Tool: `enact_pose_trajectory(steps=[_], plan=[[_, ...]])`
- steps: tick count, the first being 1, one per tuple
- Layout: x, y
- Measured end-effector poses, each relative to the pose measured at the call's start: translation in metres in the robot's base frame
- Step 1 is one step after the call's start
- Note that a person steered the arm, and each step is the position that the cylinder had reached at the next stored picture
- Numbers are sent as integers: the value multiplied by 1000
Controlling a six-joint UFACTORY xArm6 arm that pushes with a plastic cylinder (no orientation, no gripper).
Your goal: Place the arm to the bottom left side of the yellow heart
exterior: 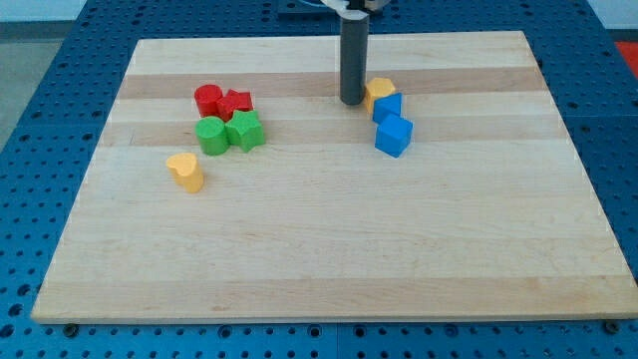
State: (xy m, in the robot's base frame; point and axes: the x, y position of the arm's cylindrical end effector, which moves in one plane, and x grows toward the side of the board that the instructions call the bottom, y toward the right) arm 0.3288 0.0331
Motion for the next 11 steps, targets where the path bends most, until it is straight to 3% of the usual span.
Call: enact_pose_trajectory(steps=[1,4,6,7,8,9,11], plan=[[16,2],[190,-70],[198,-235],[198,-290],[165,-302],[164,-301],[167,-219]])
